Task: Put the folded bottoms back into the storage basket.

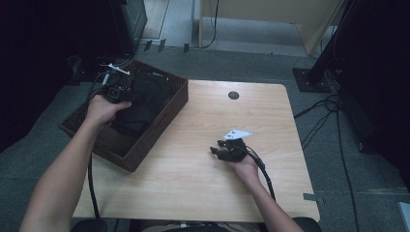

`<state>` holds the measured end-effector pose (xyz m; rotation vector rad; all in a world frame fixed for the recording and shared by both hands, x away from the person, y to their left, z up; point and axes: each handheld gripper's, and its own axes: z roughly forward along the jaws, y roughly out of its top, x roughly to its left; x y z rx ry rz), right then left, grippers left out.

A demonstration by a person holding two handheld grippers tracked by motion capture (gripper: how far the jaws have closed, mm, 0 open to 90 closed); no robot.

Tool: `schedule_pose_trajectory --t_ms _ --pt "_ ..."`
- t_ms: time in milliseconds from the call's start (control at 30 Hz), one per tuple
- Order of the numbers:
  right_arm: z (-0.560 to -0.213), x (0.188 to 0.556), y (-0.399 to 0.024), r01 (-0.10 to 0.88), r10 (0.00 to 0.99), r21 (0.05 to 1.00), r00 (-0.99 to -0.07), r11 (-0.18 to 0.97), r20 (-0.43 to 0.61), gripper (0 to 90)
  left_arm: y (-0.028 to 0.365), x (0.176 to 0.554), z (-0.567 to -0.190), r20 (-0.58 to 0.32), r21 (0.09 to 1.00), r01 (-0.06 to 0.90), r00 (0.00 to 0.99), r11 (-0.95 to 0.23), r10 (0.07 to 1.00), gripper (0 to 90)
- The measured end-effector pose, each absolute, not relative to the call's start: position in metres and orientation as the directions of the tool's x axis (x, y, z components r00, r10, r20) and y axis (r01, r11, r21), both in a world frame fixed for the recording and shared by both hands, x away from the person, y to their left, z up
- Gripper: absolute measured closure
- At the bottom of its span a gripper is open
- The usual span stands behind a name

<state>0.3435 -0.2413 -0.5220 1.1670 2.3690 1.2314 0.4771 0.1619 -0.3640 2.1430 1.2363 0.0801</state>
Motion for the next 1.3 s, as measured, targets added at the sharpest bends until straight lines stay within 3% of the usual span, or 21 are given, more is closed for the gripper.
schedule_pose_trajectory --t_ms 833,967,1167,1300 --pt "-0.522 0.343 -0.241 0.547 0.740 0.768 -0.656 0.332 0.148 52.5 0.188 0.522 -0.438 -0.251 0.489 0.814 0.477 -0.315 0.842 67.8" --pt "-0.522 0.343 -0.241 0.546 0.739 0.769 -0.657 0.332 0.148 52.4 0.191 0.525 -0.440 -0.214 0.486 0.815 0.462 -0.317 0.860 60.9" --pt "-0.522 0.344 -0.241 0.550 0.739 0.769 -0.656 0.326 0.155 52.3 0.191 0.524 -0.432 -0.207 0.524 0.807 0.430 -0.271 0.879 38.6" --pt "-0.522 0.343 -0.241 0.547 0.738 0.769 -0.658 0.331 0.150 51.9 0.196 0.520 -0.420 -0.185 0.552 0.789 0.432 -0.271 0.883 36.3"
